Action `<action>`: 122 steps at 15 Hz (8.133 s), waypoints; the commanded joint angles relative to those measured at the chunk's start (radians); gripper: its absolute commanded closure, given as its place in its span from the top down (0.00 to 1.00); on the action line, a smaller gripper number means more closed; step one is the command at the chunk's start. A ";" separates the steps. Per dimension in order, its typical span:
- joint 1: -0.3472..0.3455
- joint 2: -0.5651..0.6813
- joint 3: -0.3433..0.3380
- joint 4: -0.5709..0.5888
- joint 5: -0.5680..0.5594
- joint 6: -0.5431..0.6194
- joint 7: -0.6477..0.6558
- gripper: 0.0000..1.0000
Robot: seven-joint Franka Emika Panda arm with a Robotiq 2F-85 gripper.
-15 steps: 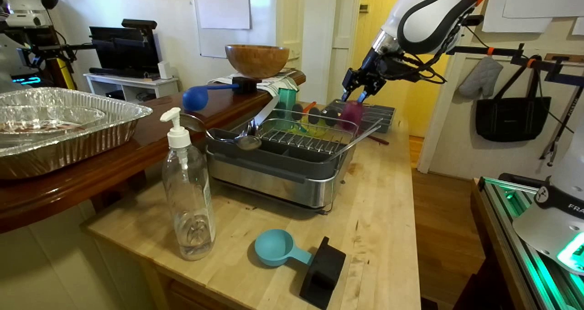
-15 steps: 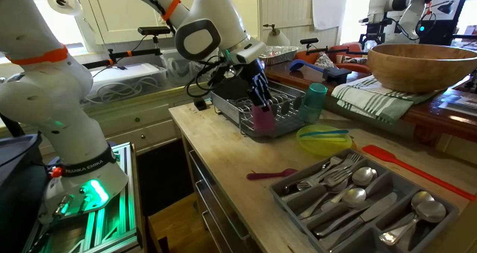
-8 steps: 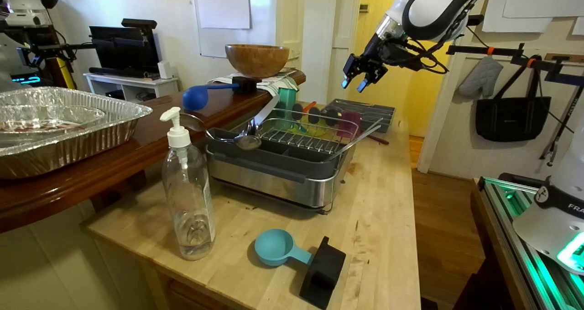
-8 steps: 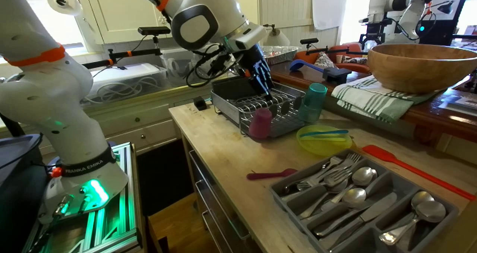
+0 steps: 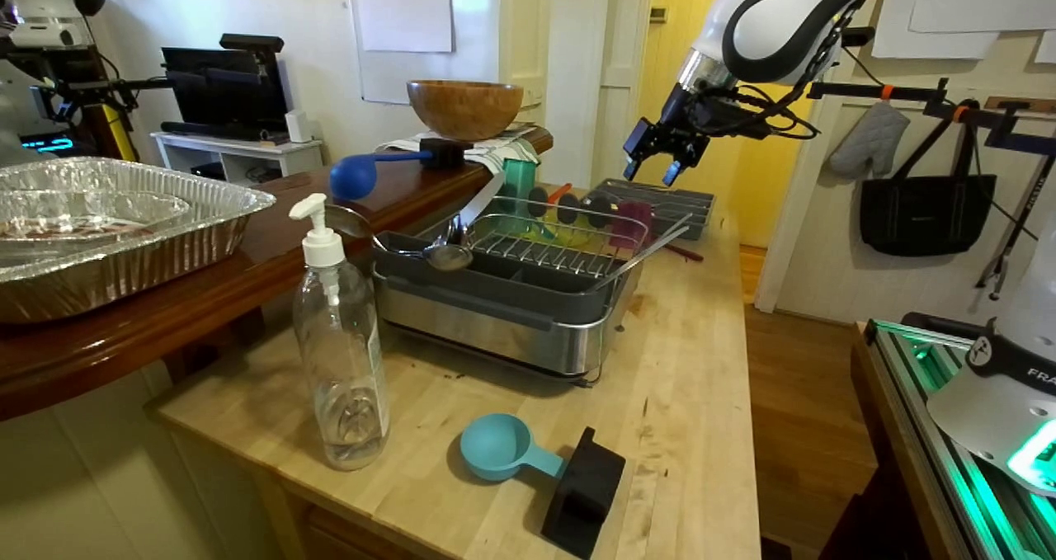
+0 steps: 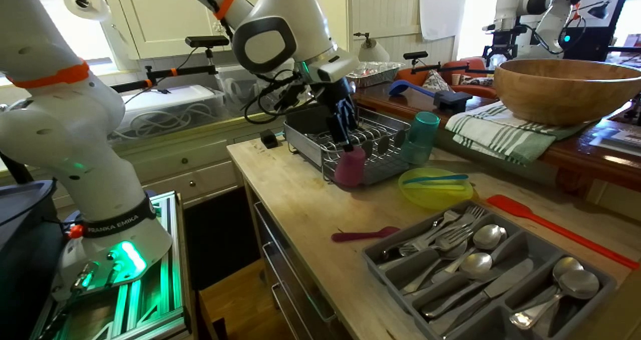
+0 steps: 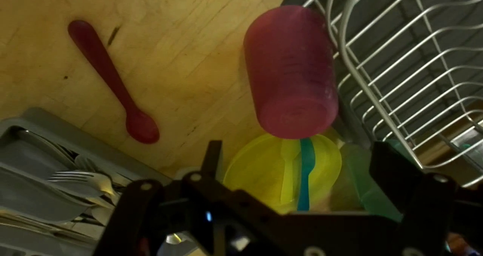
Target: Remove the purple cup from the dying rack and put it on the table
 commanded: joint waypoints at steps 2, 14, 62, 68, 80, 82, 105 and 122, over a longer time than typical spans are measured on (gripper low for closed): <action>0.027 0.075 -0.023 0.024 0.036 -0.007 -0.045 1.00; 0.057 0.173 -0.021 0.062 0.119 0.037 -0.121 0.75; -0.109 -0.033 -0.042 -0.155 -0.214 0.161 -0.097 0.43; -0.209 0.034 -0.003 -0.221 -0.346 0.299 0.006 0.43; -0.353 0.084 0.089 -0.210 -0.658 0.337 0.352 0.92; -0.360 0.082 0.102 -0.209 -0.690 0.332 0.398 0.97; -0.149 0.250 -0.111 0.082 0.140 -0.127 -0.091 1.00; -0.153 0.432 -0.165 0.326 0.337 -0.447 -0.152 1.00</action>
